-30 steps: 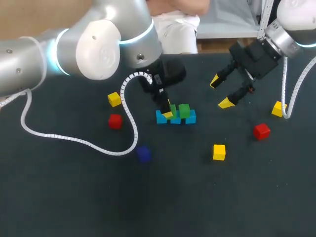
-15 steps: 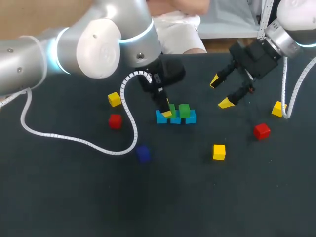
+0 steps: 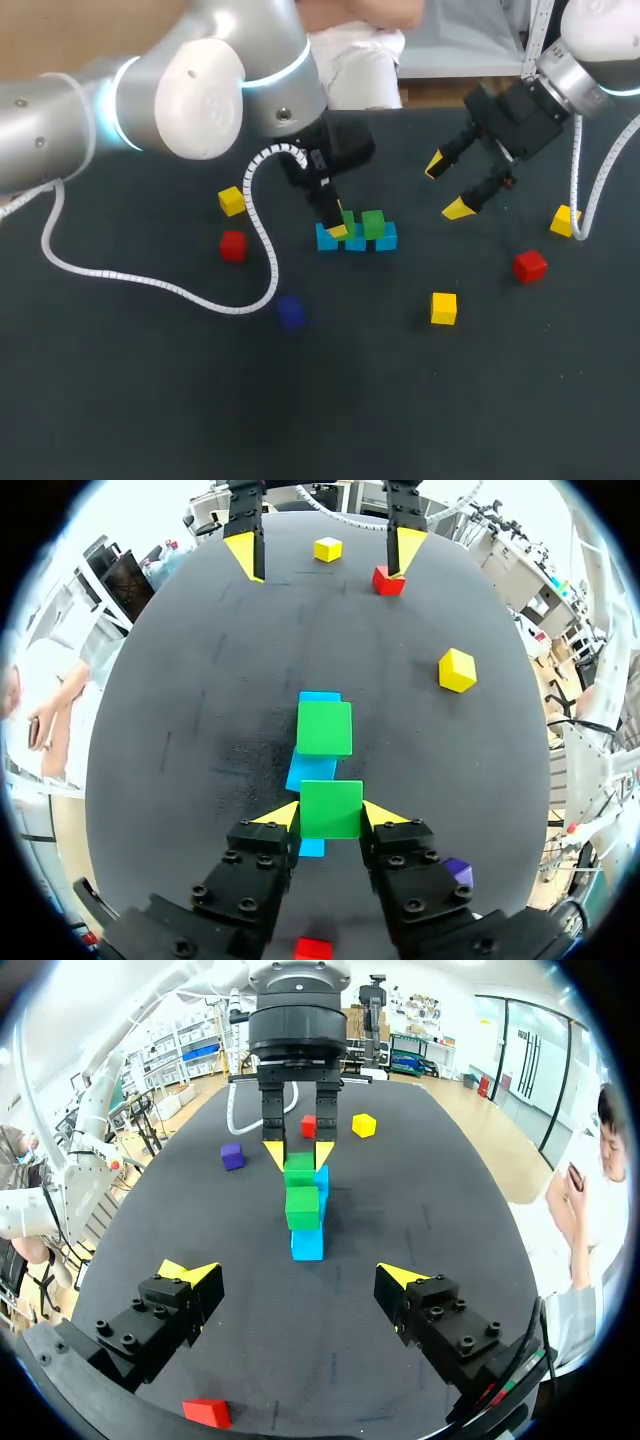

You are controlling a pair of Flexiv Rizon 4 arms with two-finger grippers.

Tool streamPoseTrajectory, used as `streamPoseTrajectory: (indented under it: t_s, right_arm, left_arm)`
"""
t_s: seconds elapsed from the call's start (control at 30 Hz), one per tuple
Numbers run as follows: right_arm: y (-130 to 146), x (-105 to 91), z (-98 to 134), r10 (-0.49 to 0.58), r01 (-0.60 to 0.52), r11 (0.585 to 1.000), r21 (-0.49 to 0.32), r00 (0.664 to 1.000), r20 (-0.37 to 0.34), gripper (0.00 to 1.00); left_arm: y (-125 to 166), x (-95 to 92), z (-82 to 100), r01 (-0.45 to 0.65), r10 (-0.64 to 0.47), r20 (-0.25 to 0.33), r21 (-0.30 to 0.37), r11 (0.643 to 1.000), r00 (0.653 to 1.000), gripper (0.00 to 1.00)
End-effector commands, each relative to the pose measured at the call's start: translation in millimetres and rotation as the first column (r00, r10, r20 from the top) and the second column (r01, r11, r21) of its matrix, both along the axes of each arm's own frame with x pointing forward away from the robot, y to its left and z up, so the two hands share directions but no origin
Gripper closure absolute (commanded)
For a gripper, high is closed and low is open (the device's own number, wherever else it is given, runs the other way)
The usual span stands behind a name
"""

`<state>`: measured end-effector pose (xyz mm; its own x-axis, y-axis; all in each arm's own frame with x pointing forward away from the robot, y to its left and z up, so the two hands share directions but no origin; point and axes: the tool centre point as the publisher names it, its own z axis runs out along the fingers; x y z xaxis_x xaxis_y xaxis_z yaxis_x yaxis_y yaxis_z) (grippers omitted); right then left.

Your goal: Place the blue cubes, place green cubes on the blue cubes, place the yellow cubes on the green cubes, then place the red cubes on the yellow cubes, and place purple cube on the red cubes.

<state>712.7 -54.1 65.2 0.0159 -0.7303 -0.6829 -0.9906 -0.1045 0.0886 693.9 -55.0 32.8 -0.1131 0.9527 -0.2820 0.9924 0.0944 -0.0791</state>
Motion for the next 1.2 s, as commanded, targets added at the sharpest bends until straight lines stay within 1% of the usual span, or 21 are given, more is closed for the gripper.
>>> streamPoseTrajectory:
  t_s: [0.03,0.5,0.93,1.2]
  right_arm:
    - [-0.2,-0.8,0.1,-0.001,0.001,1.0,0.001,1.0,0.002,0.0]
    - [-0.2,-0.8,0.1,-0.001,0.001,1.0,0.001,1.0,0.002,0.0]
    - [-0.2,-0.8,0.1,-0.001,0.001,1.0,0.001,1.0,0.002,0.0]
    - [-0.2,-0.8,0.1,-0.001,0.001,1.0,0.001,1.0,0.002,0.0]
  left_arm:
    - [-0.9,5.0,-0.4,0.005,-0.005,-0.006,0.003,1.0,1.0,1.0]
    - [-0.9,5.3,-1.6,0.005,-0.005,-0.009,0.003,1.0,1.0,1.0]
    - [-2.1,10.2,1.9,0.011,-0.011,0.005,0.007,1.0,1.0,1.0]
    - [-1.6,11.2,0.8,0.01,-0.01,0.001,0.011,1.0,1.0,1.0]
